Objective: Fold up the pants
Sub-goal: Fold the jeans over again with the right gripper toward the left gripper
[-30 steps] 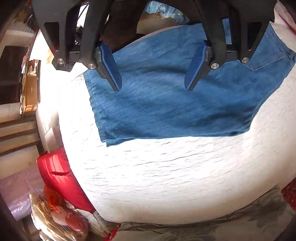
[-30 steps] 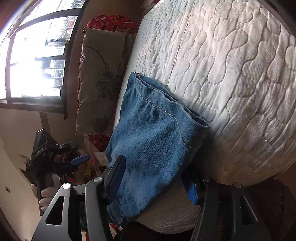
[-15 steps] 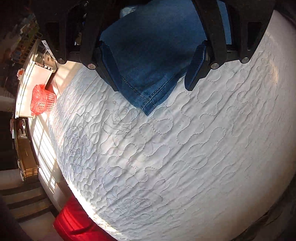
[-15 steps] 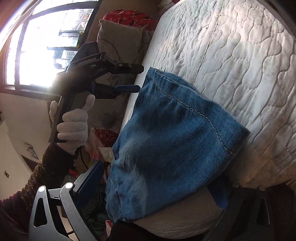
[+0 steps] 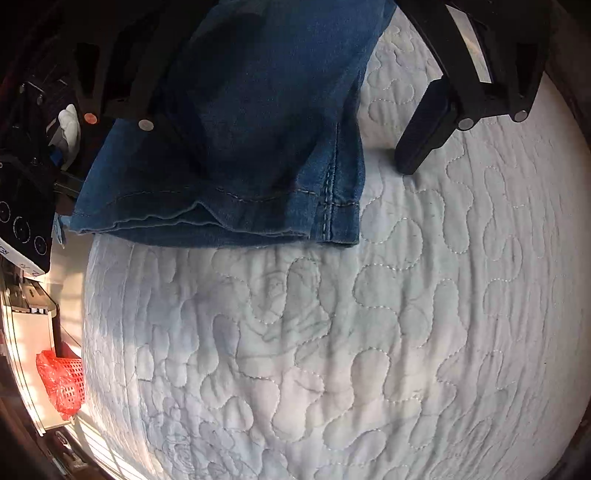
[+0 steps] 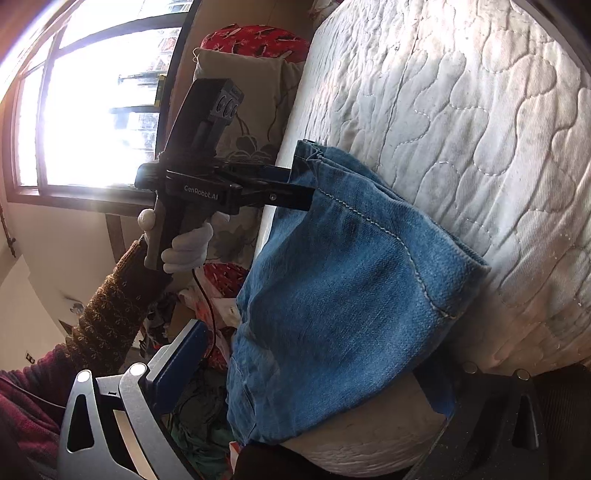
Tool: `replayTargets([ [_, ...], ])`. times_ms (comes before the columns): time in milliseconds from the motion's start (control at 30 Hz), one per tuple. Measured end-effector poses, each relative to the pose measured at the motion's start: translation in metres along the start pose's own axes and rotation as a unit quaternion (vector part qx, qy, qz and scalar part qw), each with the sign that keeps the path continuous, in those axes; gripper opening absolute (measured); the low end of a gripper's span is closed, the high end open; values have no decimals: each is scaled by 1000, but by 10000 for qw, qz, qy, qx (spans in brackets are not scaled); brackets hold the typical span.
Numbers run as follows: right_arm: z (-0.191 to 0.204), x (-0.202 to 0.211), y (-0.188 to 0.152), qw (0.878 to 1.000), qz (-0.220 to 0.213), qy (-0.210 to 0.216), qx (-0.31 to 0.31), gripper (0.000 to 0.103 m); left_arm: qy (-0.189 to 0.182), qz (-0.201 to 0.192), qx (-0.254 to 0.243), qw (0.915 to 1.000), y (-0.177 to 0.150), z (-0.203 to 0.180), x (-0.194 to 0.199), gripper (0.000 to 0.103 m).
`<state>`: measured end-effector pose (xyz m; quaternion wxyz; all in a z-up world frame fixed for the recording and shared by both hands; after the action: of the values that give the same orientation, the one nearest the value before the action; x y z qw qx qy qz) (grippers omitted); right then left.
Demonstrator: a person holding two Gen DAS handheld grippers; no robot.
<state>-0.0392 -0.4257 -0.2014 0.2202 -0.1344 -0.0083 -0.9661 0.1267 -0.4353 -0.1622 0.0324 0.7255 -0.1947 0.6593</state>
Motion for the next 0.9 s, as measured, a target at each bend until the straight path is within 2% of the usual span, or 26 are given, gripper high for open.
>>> replayTargets([
  [33,1,0,0,10000,-10,22,-37,103,232,88,-139,9996,3,-5,-4,103],
  [100,0,1,0,9999,-42,81,-124,103,263,98,-117,9995,7,-8,-5,103],
  [200,-3,4,2,9994,-14,202,-295,103,62,-224,406,9989,11,3,2,103],
  [233,-4,5,2,9990,-5,250,-358,103,98,-309,523,9981,11,3,3,103],
  [367,-5,7,5,9976,85,379,-571,103,427,-586,470,9963,0,-14,7,102],
  [433,-7,9,5,9970,69,276,-719,96,465,-715,499,9951,0,-24,11,95],
  [467,-8,10,6,9967,59,177,-786,87,479,-793,506,9944,-8,-26,16,88],
  [500,-10,12,6,9962,43,122,-857,75,468,-868,498,9939,-10,-30,20,75],
  [533,-12,14,6,9954,33,61,-951,66,484,-956,458,9932,-10,-39,25,68],
  [567,-14,15,6,9947,30,-8,-1028,43,503,-1012,414,9927,-10,-43,27,53],
  [600,-17,16,7,9942,38,15,-1072,15,514,-1034,462,9922,-9,-46,29,49],
  [633,-18,17,8,9938,47,39,-1110,7,481,-1076,555,9915,-9,-45,30,46],
  [700,-14,16,9,9955,8,-125,-943,6,358,-1179,798,9892,-12,-36,36,31],
  [767,-3,14,7,9981,1,-320,-518,6,228,-1327,957,9863,-16,-29,41,26],
  [833,3,11,7,9984,28,-494,-258,8,184,-1386,1036,9847,-20,-22,40,26],
  [900,2,10,9,9982,35,-531,-259,11,244,-1355,956,9859,-20,-20,38,28],
])
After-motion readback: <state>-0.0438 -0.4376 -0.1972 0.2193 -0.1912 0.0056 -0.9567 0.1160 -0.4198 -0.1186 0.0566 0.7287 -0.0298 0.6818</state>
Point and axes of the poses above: each gripper's, at about its wrist camera, not at the fingertips, and x roughly against the way its jaws point, z to its left, y to its top, the point moved 5 cm from there along -x, roughly the way its jaws point, and after that the axes turned 12 degrees about -x, right-handed, at the moved point
